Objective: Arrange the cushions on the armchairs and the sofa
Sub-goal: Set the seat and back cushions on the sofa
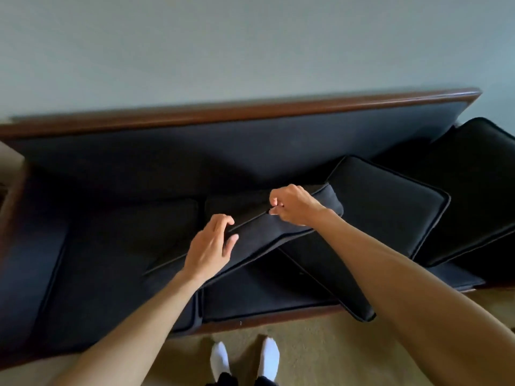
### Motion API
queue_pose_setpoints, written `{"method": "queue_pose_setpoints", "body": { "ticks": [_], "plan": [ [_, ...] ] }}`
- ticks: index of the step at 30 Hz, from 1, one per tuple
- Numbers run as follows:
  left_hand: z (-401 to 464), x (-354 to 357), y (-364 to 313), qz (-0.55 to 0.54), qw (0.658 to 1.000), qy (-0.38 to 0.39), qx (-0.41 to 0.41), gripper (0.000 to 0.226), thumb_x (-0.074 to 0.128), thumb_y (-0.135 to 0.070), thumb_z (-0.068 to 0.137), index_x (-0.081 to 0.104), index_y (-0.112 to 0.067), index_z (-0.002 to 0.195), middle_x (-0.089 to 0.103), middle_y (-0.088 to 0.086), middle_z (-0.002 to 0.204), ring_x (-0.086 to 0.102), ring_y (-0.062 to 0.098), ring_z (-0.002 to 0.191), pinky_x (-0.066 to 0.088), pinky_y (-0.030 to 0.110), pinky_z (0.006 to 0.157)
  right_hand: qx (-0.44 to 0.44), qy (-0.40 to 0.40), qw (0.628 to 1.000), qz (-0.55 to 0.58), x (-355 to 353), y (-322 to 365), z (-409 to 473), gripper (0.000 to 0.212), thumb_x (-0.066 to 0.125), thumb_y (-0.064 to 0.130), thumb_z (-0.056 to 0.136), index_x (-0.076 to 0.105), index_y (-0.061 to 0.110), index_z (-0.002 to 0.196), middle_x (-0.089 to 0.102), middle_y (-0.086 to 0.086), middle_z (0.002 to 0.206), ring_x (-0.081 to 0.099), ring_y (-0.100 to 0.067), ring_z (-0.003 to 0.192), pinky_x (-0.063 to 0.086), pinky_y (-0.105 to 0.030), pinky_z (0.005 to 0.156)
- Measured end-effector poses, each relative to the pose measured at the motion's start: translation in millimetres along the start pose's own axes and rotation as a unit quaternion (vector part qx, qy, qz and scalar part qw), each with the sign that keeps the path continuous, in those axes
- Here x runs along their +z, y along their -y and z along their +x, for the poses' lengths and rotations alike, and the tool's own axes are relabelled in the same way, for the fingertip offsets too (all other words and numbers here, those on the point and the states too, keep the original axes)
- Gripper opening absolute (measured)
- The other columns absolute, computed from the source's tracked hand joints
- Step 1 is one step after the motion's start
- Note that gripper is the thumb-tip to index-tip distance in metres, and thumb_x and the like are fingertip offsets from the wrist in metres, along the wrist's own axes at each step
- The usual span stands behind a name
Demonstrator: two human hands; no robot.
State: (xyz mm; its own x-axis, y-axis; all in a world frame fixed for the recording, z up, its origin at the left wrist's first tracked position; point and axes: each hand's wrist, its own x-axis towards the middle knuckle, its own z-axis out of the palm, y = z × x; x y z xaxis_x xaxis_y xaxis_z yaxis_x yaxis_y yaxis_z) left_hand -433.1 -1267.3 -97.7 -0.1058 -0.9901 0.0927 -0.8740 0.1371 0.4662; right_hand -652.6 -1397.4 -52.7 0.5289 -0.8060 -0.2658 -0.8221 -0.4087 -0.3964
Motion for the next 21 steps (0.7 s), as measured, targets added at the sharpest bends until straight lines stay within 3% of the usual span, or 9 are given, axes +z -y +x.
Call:
{"method": "queue_pose_setpoints", "body": {
  "ticks": [2,4,8,10,12,13,15,17,21],
  "plan": [
    [-1.3,-2.6,17.3,0.053,0.995,0.080,-0.032,0.081,0.064,-0.060,0.081,0.035,-0.017,0.144,0.045,0.003,0.143,0.054,0.023,0.121,0.049,0.043,0.089,0.033,-0.024,0.999,0.027,-3.6,-0.5,17.1,0.018,0.067,0.026,0.090,0.063,0.012,0.099,0.067,-0.010,0.101,0.059,-0.032,0.098,0.048,-0.038,0.082],
    [1.0,-4.6,38.2,0.128,0.978,0.147,-0.071,0.113,0.068,-0.070,0.068,0.012,-0.022,0.155,0.033,0.006,0.153,0.039,0.025,0.136,0.037,0.050,0.106,0.066,-0.049,0.997,0.007,-1.1,-8.5,36.5,0.018,0.065,0.025,0.092,0.061,0.010,0.102,0.065,-0.010,0.106,0.054,-0.032,0.102,0.046,-0.043,0.088],
    [34.3,-4.6,54.2,0.172,0.967,0.169,-0.082,0.117,0.074,-0.061,0.064,0.009,-0.021,0.153,0.031,0.004,0.151,0.031,0.026,0.138,0.027,0.057,0.110,0.091,-0.153,0.984,-0.027,17.5,-26.0,60.6,0.023,0.063,0.025,0.093,0.058,0.007,0.107,0.055,-0.013,0.109,0.046,-0.035,0.102,0.043,-0.050,0.093],
    [56.8,-10.4,61.0,0.158,0.968,0.175,-0.089,0.116,0.074,-0.059,0.063,0.012,-0.019,0.152,0.034,0.003,0.147,0.034,0.027,0.134,0.027,0.058,0.108,0.069,-0.146,0.987,-0.010,22.4,-22.7,64.6,0.056,0.063,0.051,0.086,0.054,0.011,0.125,0.050,-0.014,0.123,0.042,-0.038,0.117,0.036,-0.052,0.106],
    [76.7,-19.6,74.6,0.156,0.964,0.193,-0.092,0.119,0.075,-0.060,0.061,0.011,-0.019,0.151,0.036,0.004,0.144,0.036,0.029,0.131,0.029,0.059,0.107,0.050,-0.047,0.996,-0.049,25.2,-16.6,68.8,0.108,0.052,0.084,0.066,0.029,0.019,0.149,0.029,-0.010,0.150,0.016,-0.038,0.144,0.012,-0.057,0.119],
    [85.7,-24.2,80.6,0.157,0.961,0.206,-0.093,0.120,0.076,-0.061,0.060,0.010,-0.019,0.151,0.036,0.005,0.144,0.037,0.030,0.131,0.029,0.060,0.106,0.046,-0.002,0.994,-0.103,26.5,-15.7,73.0,0.127,0.052,0.091,0.056,0.012,0.022,0.155,0.015,-0.009,0.158,0.001,-0.037,0.149,0.003,-0.058,0.120],
    [98.8,-28.4,86.1,0.165,0.954,0.229,-0.096,0.125,0.079,-0.061,0.057,0.009,-0.019,0.151,0.036,0.006,0.143,0.036,0.032,0.131,0.028,0.063,0.106,0.046,0.048,0.974,-0.215,25.1,-14.5,85.5,0.145,0.070,0.082,0.049,-0.010,0.024,0.155,0.003,-0.010,0.162,-0.007,-0.039,0.149,0.000,-0.061,0.119],
    [106.3,-26.2,84.1,0.187,0.949,0.236,-0.099,0.128,0.082,-0.058,0.053,0.008,-0.018,0.150,0.036,0.007,0.142,0.036,0.033,0.130,0.028,0.065,0.106,0.054,0.052,0.962,-0.262,21.3,-14.5,101.9,0.146,0.087,0.056,0.053,-0.015,0.025,0.154,0.007,-0.013,0.160,0.001,-0.040,0.148,0.003,-0.062,0.119],
    [119.1,-26.6,86.2,0.195,0.948,0.222,-0.116,0.115,0.083,-0.046,0.055,0.019,-0.016,0.145,0.042,0.007,0.137,0.043,0.032,0.124,0.035,0.057,0.103,0.008,0.060,0.959,-0.276,6.9,-15.2,130.3,0.117,0.087,0.037,0.058,0.018,0.019,0.150,0.023,-0.009,0.152,0.015,-0.031,0.146,0.004,-0.061,0.119]
  ]
}}
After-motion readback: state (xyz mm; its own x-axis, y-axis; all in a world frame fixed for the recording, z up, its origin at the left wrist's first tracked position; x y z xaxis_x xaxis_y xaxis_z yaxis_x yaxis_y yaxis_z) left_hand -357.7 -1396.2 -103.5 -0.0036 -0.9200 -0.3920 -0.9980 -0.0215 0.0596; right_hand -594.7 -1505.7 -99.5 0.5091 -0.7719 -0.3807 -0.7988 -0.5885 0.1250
